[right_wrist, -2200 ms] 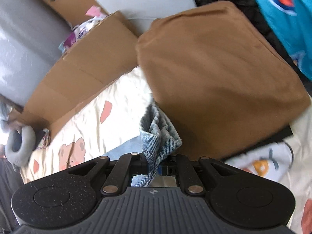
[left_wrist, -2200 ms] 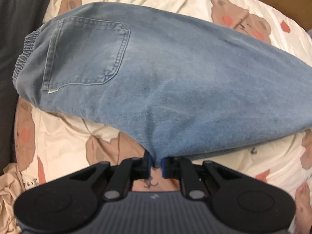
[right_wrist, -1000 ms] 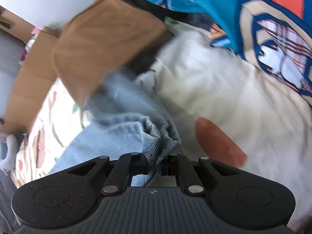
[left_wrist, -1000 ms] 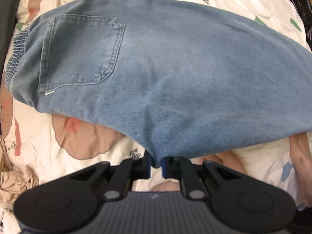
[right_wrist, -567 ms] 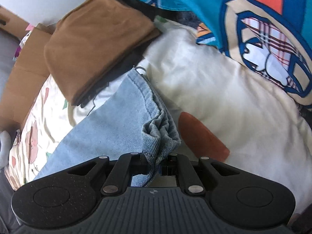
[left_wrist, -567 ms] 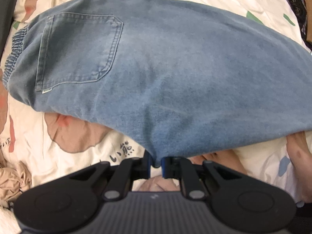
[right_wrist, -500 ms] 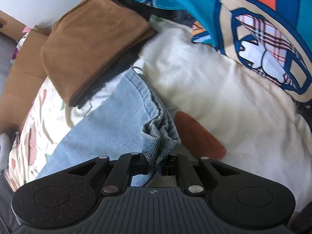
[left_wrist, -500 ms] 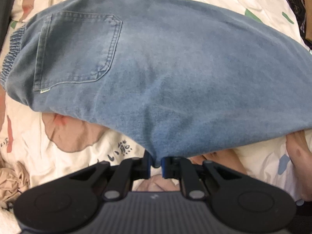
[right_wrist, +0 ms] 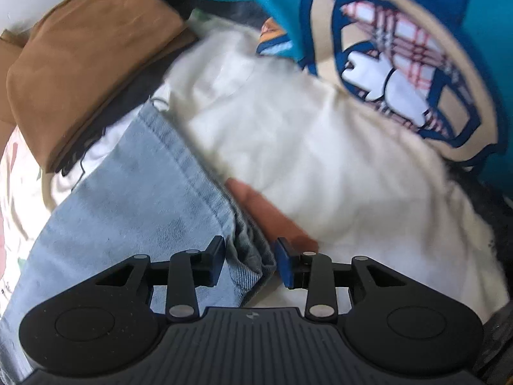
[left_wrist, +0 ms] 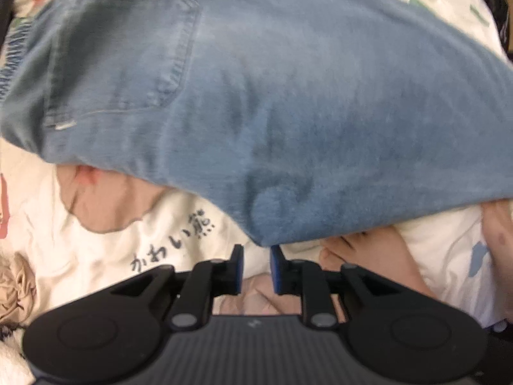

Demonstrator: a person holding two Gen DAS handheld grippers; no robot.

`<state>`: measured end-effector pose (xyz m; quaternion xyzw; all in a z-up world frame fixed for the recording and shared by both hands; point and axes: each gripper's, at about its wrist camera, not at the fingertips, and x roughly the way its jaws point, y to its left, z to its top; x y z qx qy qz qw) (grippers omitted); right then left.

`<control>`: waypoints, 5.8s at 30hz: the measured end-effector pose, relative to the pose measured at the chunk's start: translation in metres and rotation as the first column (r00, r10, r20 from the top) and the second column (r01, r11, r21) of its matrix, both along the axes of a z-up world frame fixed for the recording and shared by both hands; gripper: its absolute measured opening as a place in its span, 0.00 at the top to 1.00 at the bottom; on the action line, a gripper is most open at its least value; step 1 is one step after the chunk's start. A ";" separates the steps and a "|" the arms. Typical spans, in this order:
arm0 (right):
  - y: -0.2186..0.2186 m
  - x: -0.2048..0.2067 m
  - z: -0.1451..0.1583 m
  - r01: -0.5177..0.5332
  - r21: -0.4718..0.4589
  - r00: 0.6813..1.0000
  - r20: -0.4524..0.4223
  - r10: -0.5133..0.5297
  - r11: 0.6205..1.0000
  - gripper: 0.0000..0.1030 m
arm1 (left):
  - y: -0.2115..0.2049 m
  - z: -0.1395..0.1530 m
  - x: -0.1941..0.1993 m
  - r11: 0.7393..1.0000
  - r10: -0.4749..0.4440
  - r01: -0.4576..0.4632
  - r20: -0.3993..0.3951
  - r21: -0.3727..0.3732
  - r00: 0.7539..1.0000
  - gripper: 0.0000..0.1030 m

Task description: Fold clothes

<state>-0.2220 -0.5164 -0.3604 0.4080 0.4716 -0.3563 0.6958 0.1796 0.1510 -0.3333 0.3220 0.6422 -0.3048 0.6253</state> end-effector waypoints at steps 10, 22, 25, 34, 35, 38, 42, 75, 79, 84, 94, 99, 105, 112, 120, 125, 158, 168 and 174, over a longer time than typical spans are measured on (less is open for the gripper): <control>0.002 0.031 0.033 -0.114 -0.104 0.990 0.071 0.121 0.988 0.60 | -0.007 0.061 0.082 0.930 0.365 -0.347 0.199 -0.121 0.909 0.60; 0.015 0.102 0.034 -0.274 -0.157 0.952 0.098 0.291 0.949 0.60 | -0.004 0.046 0.124 0.816 0.577 -0.538 0.352 -0.212 0.737 0.61; 0.019 0.117 0.028 -0.309 -0.159 0.941 0.088 0.325 0.938 0.60 | -0.002 0.036 0.139 0.805 0.591 -0.549 0.375 -0.225 0.714 0.61; 0.045 0.150 0.002 -0.420 -0.134 0.901 0.060 0.431 0.897 0.60 | -0.001 -0.003 0.178 0.792 0.603 -0.580 0.396 -0.190 0.693 0.61; 0.050 0.154 -0.002 -0.439 -0.132 0.891 0.058 0.449 0.889 0.60 | -0.001 -0.009 0.181 0.795 0.598 -0.577 0.400 -0.186 0.695 0.61; 0.059 0.167 -0.014 -0.463 -0.120 0.881 0.044 0.471 0.878 0.60 | -0.002 -0.022 0.190 0.805 0.584 -0.564 0.409 -0.183 0.701 0.59; 0.065 0.179 -0.021 -0.480 -0.131 0.873 0.029 0.487 0.867 0.55 | -0.005 -0.027 0.199 0.806 0.584 -0.556 0.429 -0.202 0.689 0.56; 0.073 0.221 -0.008 -0.573 -0.287 0.799 0.011 0.601 0.768 0.55 | -0.062 -0.002 0.209 0.875 0.476 -0.465 0.420 -0.137 0.773 0.71; 0.085 0.222 0.000 -0.630 -0.295 0.748 0.020 0.664 0.719 0.55 | -0.080 0.011 0.184 0.901 0.432 -0.380 0.365 -0.208 0.825 0.71; 0.107 0.215 0.010 -0.667 -0.307 0.711 0.011 0.703 0.679 0.55 | -0.105 0.010 0.143 0.910 0.402 -0.333 0.323 -0.248 0.857 0.72; 0.129 0.149 0.004 -0.730 -0.278 0.663 -0.061 0.746 0.625 0.55 | -0.127 -0.004 0.018 0.929 0.272 -0.151 0.348 -0.338 0.897 0.45; 0.129 0.132 -0.006 -0.727 -0.254 0.672 -0.074 0.737 0.638 0.55 | -0.127 -0.020 -0.027 0.924 0.259 -0.153 0.278 -0.351 0.925 0.44; 0.146 0.119 -0.009 -0.764 -0.257 0.626 -0.075 0.776 0.592 0.68 | -0.138 -0.035 -0.060 0.929 0.258 -0.166 0.256 -0.332 0.932 0.44; 0.151 0.134 -0.023 -0.782 -0.273 0.600 -0.091 0.795 0.560 0.69 | -0.162 -0.053 -0.074 0.946 0.214 -0.119 0.308 -0.300 0.927 0.35; 0.151 0.170 -0.029 -0.777 -0.327 0.590 -0.085 0.803 0.537 0.69 | -0.184 -0.064 -0.061 0.931 0.260 -0.139 0.343 -0.339 0.902 0.25; 0.146 0.200 -0.031 -0.755 -0.345 0.612 -0.066 0.788 0.558 0.69 | -0.197 -0.067 -0.046 0.924 0.265 -0.131 0.353 -0.360 0.897 0.25; 0.099 0.250 0.004 -0.525 -0.316 0.815 0.082 0.574 0.790 0.67 | -0.247 -0.033 0.073 0.900 0.364 -0.272 0.243 -0.340 0.899 0.52; 0.048 0.174 0.033 -0.408 -0.287 0.878 0.137 0.459 0.867 0.66 | -0.257 0.054 0.098 0.909 0.336 -0.219 0.312 -0.356 0.889 0.50; 0.026 0.129 0.039 -0.373 -0.282 0.896 0.138 0.422 0.884 0.60 | -0.277 0.101 0.094 0.916 0.283 -0.152 0.329 -0.370 0.901 0.46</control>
